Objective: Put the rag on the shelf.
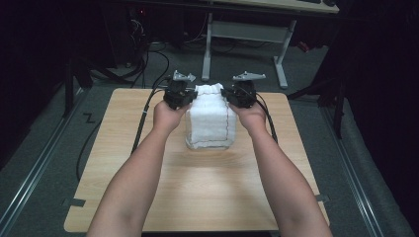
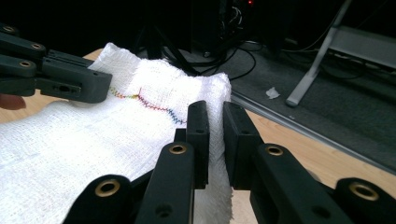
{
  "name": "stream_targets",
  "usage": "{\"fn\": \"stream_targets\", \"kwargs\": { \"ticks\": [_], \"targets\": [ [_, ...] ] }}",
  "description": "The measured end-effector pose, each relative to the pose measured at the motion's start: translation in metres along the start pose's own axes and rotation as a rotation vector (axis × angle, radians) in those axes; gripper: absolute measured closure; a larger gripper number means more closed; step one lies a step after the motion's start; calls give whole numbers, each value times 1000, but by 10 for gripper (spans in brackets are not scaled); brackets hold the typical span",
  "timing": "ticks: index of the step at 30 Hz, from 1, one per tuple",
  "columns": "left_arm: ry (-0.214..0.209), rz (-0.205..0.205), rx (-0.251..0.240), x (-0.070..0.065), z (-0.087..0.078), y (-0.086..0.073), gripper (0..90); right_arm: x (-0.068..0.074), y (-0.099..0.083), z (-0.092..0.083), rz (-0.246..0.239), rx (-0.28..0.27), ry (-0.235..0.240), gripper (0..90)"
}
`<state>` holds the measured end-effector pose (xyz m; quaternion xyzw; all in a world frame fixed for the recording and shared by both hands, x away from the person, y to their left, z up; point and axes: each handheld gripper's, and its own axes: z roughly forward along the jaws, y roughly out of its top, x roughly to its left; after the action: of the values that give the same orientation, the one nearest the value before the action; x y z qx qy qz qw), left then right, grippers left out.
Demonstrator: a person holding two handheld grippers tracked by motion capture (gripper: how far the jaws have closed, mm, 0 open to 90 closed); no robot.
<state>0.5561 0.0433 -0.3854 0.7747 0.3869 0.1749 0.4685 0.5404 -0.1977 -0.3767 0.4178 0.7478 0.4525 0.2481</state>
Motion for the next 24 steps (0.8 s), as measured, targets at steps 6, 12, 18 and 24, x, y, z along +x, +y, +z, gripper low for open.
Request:
{"fn": "stream_targets", "kwargs": {
  "ticks": [6, 12, 18, 24],
  "targets": [
    [-18, -21, 50, 6, 3, -4, 842, -3, -2, 6, 45, 39, 38, 795],
    [-8, -30, 50, 9, 4, -9, 769, -3, -1, 6, 50, 46, 36, 708],
    [26, -22, -6, 7, -7, -4, 733, -3, 4, 0, 45, 27, 18, 666],
    [56, -6, -38, 6, -20, 1, 732, -2, 8, -11, 33, 9, -1, 654]
  ]
}}
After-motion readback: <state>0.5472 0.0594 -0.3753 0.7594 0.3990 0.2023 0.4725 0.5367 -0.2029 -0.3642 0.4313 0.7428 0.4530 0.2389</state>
